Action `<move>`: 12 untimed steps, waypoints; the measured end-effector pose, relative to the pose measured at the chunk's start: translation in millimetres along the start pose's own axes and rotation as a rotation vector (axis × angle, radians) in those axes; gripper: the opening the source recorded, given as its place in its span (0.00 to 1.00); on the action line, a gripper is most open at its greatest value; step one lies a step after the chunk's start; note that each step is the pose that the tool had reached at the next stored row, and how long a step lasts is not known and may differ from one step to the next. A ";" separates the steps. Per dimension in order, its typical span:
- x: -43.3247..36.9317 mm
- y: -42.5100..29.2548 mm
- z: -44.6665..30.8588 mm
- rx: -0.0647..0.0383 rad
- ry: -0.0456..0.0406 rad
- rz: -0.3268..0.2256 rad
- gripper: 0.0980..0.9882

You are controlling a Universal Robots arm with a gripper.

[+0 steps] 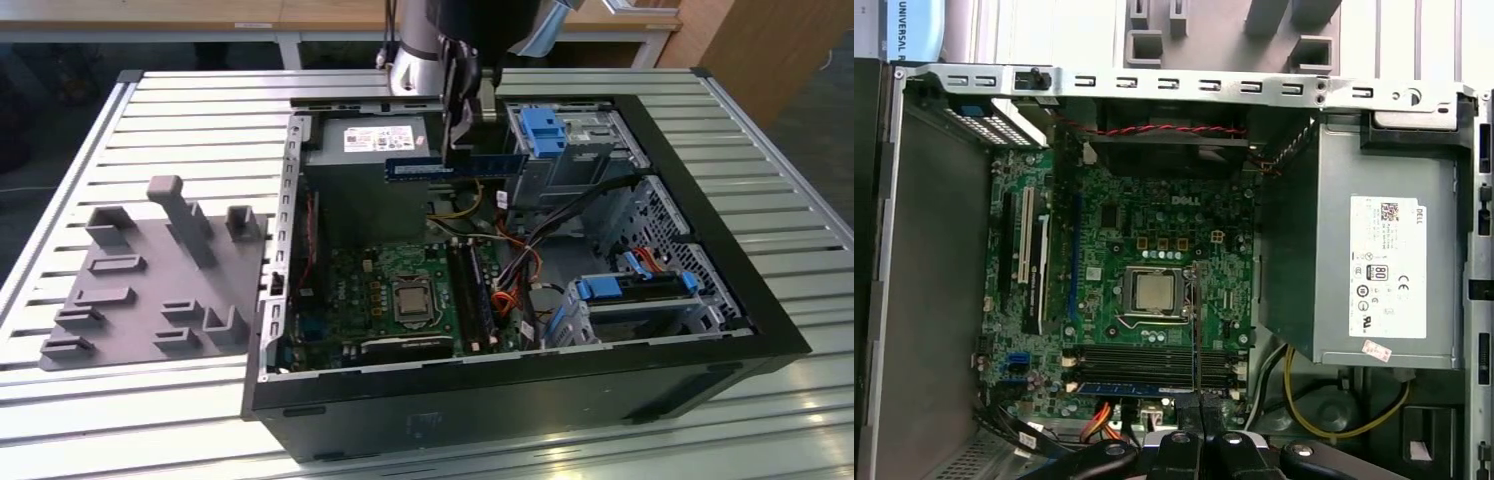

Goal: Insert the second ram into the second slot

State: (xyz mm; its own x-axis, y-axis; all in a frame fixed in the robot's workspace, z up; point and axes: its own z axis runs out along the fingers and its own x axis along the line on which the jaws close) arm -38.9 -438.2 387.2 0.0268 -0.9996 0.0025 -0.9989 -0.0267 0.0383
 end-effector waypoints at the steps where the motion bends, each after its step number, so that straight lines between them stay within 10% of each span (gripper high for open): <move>1: 1.2 0.0 0.0 0.000 0.0002 0.000 0.02; 12: 12.9 0.4 0.1 0.000 0.0018 0.001 0.02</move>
State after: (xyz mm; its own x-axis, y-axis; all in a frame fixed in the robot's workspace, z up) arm -38.9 -451.0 387.2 0.0262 -0.9996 0.0043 -0.9989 -0.0260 0.0383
